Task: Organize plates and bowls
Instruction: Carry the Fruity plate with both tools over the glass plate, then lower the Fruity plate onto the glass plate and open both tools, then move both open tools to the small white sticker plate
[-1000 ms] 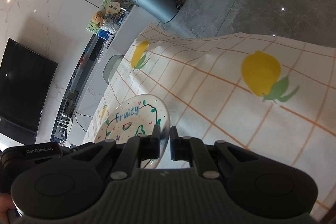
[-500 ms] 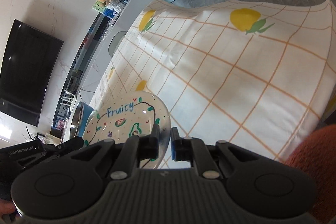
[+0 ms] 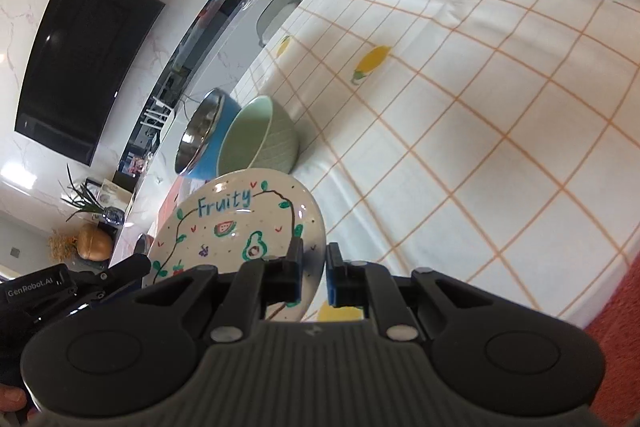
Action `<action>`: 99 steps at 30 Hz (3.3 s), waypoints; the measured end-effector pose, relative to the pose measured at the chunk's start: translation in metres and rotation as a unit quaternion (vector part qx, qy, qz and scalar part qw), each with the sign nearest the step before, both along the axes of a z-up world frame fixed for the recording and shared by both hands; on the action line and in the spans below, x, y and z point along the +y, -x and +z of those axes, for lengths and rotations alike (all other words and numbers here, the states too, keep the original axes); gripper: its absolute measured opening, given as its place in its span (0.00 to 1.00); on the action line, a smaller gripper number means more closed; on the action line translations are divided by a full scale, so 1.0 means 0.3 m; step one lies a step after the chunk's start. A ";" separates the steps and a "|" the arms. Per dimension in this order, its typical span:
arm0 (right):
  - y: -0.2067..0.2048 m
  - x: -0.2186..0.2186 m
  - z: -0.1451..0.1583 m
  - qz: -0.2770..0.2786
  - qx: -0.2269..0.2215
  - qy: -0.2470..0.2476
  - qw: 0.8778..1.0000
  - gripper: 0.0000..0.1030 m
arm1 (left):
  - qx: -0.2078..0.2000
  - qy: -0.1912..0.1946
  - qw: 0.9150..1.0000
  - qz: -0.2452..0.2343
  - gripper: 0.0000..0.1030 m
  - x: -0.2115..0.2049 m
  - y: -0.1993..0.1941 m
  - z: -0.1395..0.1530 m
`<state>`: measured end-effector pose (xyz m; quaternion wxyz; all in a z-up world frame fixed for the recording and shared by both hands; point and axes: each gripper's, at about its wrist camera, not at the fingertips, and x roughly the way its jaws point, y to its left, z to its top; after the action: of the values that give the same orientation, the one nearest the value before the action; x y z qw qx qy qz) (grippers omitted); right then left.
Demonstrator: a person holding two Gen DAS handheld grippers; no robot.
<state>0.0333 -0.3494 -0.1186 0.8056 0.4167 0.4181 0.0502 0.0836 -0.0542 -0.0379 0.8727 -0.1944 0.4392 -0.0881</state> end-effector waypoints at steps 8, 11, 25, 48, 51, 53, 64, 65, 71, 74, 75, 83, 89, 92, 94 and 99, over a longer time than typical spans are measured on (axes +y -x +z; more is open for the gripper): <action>-0.065 0.211 0.036 0.064 -0.010 0.022 0.998 0.09 | -0.004 0.032 0.998 0.061 0.10 0.252 0.061 -0.010; -0.088 0.289 0.037 0.087 -0.011 0.033 0.996 0.09 | 0.000 0.038 0.996 0.079 0.10 0.324 0.083 -0.034; -0.126 0.504 -0.020 0.160 0.002 0.082 0.984 0.08 | 0.031 0.058 0.990 0.122 0.10 0.501 0.163 -0.161; -0.090 0.623 0.007 0.219 -0.030 0.174 0.960 0.08 | 0.068 -0.003 0.991 0.119 0.10 0.506 0.239 -0.211; -0.081 0.634 -0.001 0.224 -0.030 0.176 0.958 0.08 | 0.066 -0.016 0.991 0.119 0.10 0.504 0.241 -0.211; -0.072 0.646 -0.003 0.227 -0.034 0.183 0.956 0.08 | 0.063 -0.024 0.991 0.117 0.10 0.499 0.240 -0.210; -0.045 0.671 0.002 0.233 -0.059 0.218 0.946 0.09 | 0.046 -0.103 0.989 0.091 0.10 0.433 0.235 -0.201; -0.043 0.672 0.003 0.233 -0.060 0.219 0.946 0.09 | 0.045 -0.108 0.989 0.090 0.10 0.428 0.236 -0.202; -0.043 0.665 0.002 0.234 -0.061 0.214 0.946 0.10 | 0.043 -0.114 0.989 0.086 0.11 0.422 0.237 -0.200; -0.038 0.661 0.010 0.232 -0.065 0.213 0.947 0.12 | 0.038 -0.103 0.990 0.087 0.12 0.430 0.242 -0.190; -0.037 0.660 0.016 0.233 -0.068 0.213 0.947 0.13 | 0.034 -0.100 0.991 0.087 0.13 0.431 0.244 -0.182; -0.061 0.635 0.074 0.219 -0.087 0.221 0.946 0.24 | 0.005 -0.087 0.993 0.083 0.30 0.424 0.208 -0.113; -0.142 0.641 0.134 0.214 -0.107 0.245 0.940 0.30 | -0.012 -0.080 0.995 0.066 0.35 0.406 0.126 -0.066; -0.188 0.658 0.162 0.216 -0.120 0.256 0.935 0.32 | -0.019 -0.067 0.996 0.059 0.35 0.399 0.074 -0.052; -0.220 0.669 0.178 0.216 -0.127 0.263 0.932 0.33 | -0.023 -0.058 0.997 0.054 0.35 0.396 0.043 -0.048; -0.295 0.693 0.190 0.216 -0.136 0.269 0.928 0.33 | -0.021 -0.038 0.998 0.049 0.35 0.394 -0.034 -0.051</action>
<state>0.1219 -0.1415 -0.0617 0.9063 0.0725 0.3821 0.1651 0.0939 0.0639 -0.0532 0.8917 -0.1803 0.4140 -0.0321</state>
